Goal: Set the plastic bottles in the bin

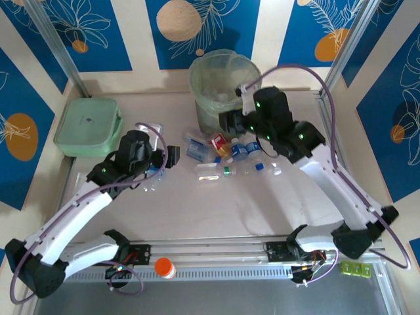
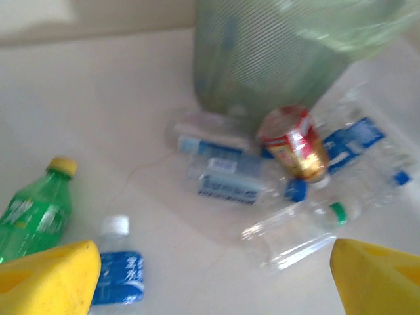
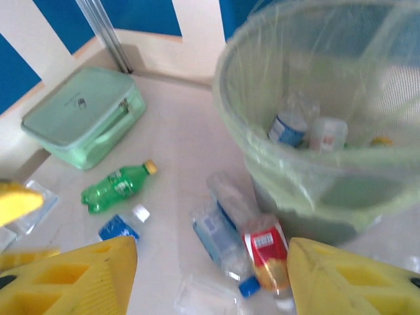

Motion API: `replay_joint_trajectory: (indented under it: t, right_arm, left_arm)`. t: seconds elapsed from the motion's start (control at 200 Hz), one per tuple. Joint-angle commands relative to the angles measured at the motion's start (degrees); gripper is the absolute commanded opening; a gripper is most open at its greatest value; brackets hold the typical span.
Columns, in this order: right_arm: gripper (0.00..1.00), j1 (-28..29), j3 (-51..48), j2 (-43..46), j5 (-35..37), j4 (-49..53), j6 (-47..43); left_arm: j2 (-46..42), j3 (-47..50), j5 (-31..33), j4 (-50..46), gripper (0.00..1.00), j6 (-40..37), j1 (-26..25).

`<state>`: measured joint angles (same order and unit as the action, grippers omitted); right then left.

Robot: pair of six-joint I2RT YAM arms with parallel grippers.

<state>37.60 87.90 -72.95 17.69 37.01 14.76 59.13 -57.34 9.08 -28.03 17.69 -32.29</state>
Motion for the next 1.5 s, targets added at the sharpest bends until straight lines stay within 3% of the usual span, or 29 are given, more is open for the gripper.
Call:
replay_joint_trajectory:
  t: [0.0,0.165,0.27,0.43,0.825,1.055,1.335,1.496]
  right_arm:
    - [0.62,0.4,-6.7,6.0,-2.3,-3.3,2.8]
    - [0.62,0.9,-16.1,13.0,-0.9,-3.0,4.4]
    - [0.63,0.6,-20.7,17.2,-1.2,-4.2,5.4]
    - [0.63,0.0,-24.4,20.9,-2.0,-4.2,6.8]
    - [0.64,-4.2,-29.3,24.8,-8.2,-5.0,9.6]
    - [0.64,-6.0,-29.8,24.6,-10.9,-5.9,10.6]
    - [0.64,-6.8,-29.9,24.7,-10.8,-5.8,10.1]
    - [0.64,-7.2,-29.7,25.0,-10.9,-5.1,9.8]
  left_arm:
    - [4.2,-2.1,-3.4,-9.6,0.90,4.7,5.2]
    - [12.9,-6.1,0.8,-16.2,0.91,7.5,9.4]
    - [18.8,-5.9,0.3,-16.8,0.92,10.6,10.2]
    - [25.6,-4.3,2.9,-15.3,1.00,11.3,10.6]
    - [34.5,-1.9,0.9,-11.3,1.00,8.5,11.5]
    - [38.6,-2.8,-2.8,-9.6,0.87,7.4,11.6]
    - [38.4,-2.9,-2.8,-9.5,0.59,6.9,11.6]
    - [35.0,-3.1,-4.0,-9.7,0.54,6.3,11.4]
